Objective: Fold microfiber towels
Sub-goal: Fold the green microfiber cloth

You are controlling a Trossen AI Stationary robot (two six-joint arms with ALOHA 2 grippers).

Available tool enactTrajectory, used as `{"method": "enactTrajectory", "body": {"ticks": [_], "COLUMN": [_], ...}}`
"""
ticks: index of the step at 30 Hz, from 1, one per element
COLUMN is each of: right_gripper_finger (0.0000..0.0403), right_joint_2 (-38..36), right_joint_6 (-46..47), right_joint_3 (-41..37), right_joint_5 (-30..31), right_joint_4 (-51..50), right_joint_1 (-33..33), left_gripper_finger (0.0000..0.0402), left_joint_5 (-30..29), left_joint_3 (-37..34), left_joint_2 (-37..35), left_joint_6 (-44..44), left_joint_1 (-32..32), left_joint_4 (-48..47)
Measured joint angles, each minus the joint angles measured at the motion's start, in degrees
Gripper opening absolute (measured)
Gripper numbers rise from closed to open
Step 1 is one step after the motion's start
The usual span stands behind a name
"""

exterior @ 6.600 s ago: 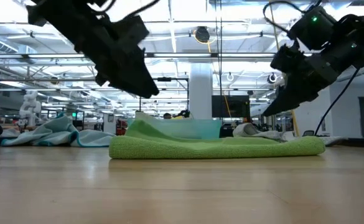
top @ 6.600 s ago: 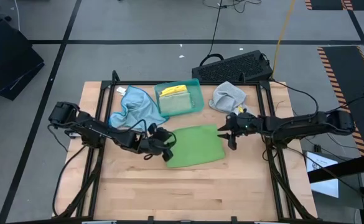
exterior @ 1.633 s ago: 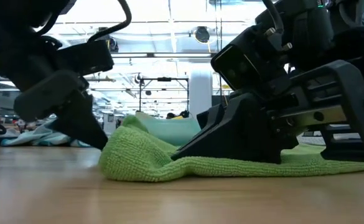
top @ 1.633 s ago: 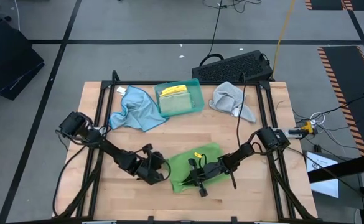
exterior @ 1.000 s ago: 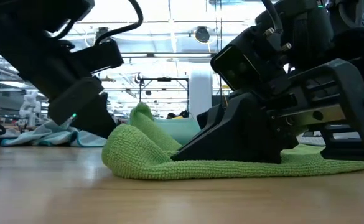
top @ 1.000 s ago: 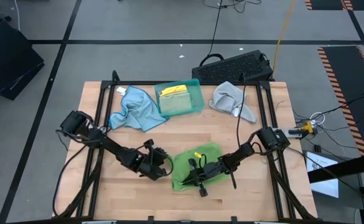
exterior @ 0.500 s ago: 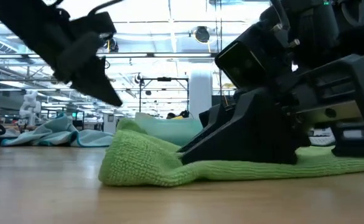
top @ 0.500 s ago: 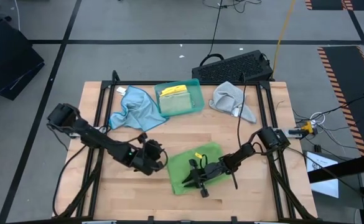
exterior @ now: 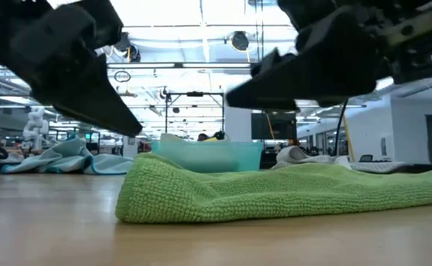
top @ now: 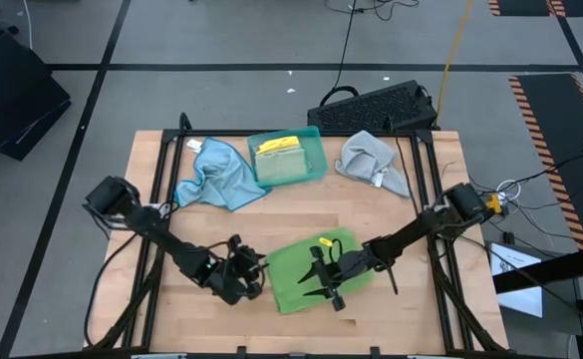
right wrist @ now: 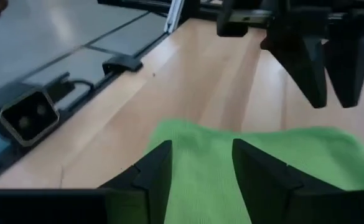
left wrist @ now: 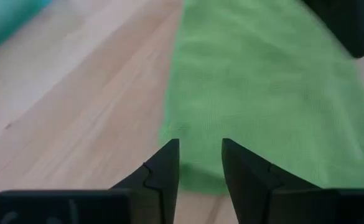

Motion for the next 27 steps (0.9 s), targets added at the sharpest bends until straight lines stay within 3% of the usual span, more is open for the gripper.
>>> {"method": "enactTrajectory", "body": {"ticks": [6, 12, 16, 20, 27], "right_gripper_finger": [0.0149, 0.0141, 0.0134, 0.0126, 0.0108], "right_joint_2": [-5.19, -9.97, -9.62, -9.50, -8.85], "right_joint_6": [-0.84, 1.23, 4.72, 5.14, 1.62], "right_joint_3": [-6.08, -13.53, -19.50, -23.19, -20.02], "right_joint_5": [0.25, 0.45, 1.67, 1.96, 3.17], "right_joint_4": [0.09, 1.36, 7.34, 13.89, 19.06], "right_joint_1": [-0.52, -0.52, -0.43, -0.47, -1.78], "left_gripper_finger": [0.0122, 0.0122, 0.0122, 0.0122, 0.0122], "left_joint_5": [0.18, 6.14, 7.03, 6.34, 5.66], "left_joint_3": [0.22, 0.21, 0.25, 0.10, 0.20], "left_joint_2": [6.95, 10.84, 10.59, 6.11, 1.60], "left_joint_6": [6.47, 1.10, -0.17, 5.70, 15.52], "left_joint_1": [2.91, 4.03, 3.76, 3.75, 5.97], "left_joint_4": [18.10, 13.33, 10.87, 12.55, 24.74]}}
